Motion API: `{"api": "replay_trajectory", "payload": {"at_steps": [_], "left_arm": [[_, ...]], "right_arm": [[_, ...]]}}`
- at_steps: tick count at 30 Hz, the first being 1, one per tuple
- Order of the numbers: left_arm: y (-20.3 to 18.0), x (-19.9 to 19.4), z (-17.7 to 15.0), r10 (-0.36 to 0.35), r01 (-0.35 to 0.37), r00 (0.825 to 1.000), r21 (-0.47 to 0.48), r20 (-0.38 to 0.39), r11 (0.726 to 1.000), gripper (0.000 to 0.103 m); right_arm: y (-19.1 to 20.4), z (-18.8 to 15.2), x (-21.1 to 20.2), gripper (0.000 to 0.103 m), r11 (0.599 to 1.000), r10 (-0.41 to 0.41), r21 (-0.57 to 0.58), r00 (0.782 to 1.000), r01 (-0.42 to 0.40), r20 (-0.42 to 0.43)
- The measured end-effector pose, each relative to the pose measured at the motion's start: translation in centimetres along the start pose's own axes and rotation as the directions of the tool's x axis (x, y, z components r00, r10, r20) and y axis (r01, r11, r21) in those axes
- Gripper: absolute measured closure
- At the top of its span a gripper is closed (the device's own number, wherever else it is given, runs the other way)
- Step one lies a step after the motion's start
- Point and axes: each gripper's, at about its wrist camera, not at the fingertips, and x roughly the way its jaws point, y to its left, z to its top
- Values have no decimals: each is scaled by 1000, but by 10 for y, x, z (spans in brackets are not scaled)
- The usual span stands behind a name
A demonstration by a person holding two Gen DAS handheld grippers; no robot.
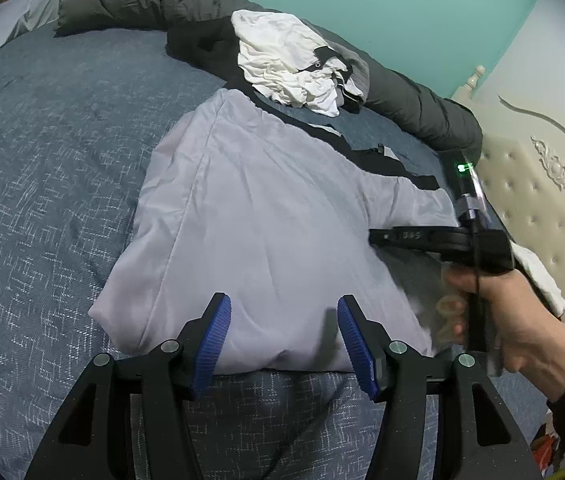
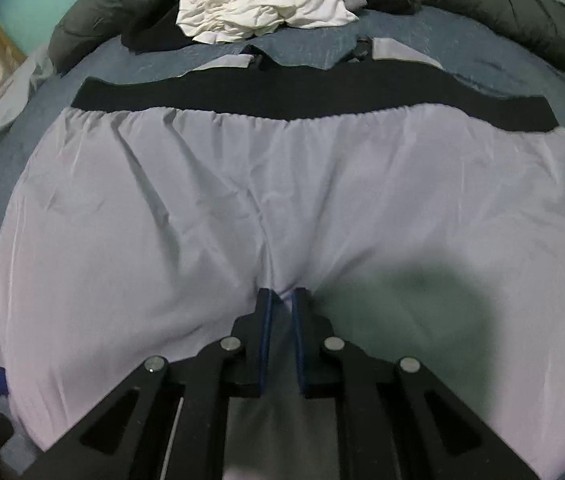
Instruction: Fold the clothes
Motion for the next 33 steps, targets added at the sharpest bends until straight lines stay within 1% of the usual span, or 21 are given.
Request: {"api": "replay_trajectory", "payload": {"at_steps": [2,4,6,7,11,14,15,17,19,20,21,23,26,28,29,31,33], "left_arm": [[1,-1,1,-1,1,1000,-6,3,1000,43],[1,-1,1,1,-1,1000,-10,2,1000,42],[2,-1,1,1,-1,1000,-12,1,1000,41],[2,-1,0,1,-1,1000,-11,-1,1000,41],[5,-3,3,11,-11,1000,-18,10,1000,40],[9,-2,4,11,-11,1000,-31,9,999,40],[10,-1,3,10,-10,1000,-32,6,999,40],[11,-1,2,8,-8,1000,-35,2,999,40],[13,-1,1,6,-6,1000,-35,0,999,40],[13,-1,1,5,-5,1000,-37,1,999,40],[14,-1,1,4,-4,1000,-39,2,999,40],[15,-1,1,2,-2,1000,-43,2,999,39],[16,0,1,1,-1,1000,-47,1,999,39],[15,-1,0,1,-1,1000,-43,-1,999,39],[15,-2,0,0,0,1000,-41,-1,999,39],[16,-2,-1,-1,1,1000,-39,-2,999,39],[17,-1,-1,-2,2,1000,-44,-4,999,38]], "right_arm": [[2,5,-4,94,1000,-2,-4,1000,2,2],[2,18,-17,94,1000,-2,-11,999,2,46],[2,30,-19,94,1000,-11,-10,998,12,58],[1,35,-18,94,1000,-17,-11,998,17,54],[-2,38,10,94,999,-39,-20,999,39,-34],[-8,42,13,95,1000,-18,12,999,19,-40],[-8,46,11,95,1000,-16,10,999,16,-29],[-11,59,3,95,1000,-14,10,1000,13,21],[-14,73,7,95,1000,-18,19,1000,18,26],[-15,79,10,95,1000,-22,20,1000,21,23],[-15,81,18,95,1000,-30,10,1000,30,1],[-17,75,25,95,999,-38,-4,998,37,-48],[-20,82,16,95,1000,-24,20,1000,24,-1],[-22,92,7,95,999,-32,23,997,30,65],[-22,94,10,95,999,-38,23,997,36,65],[-23,97,26,95,999,-37,11,999,37,13],[-25,98,13,95,1000,-11,16,999,10,42]]}}
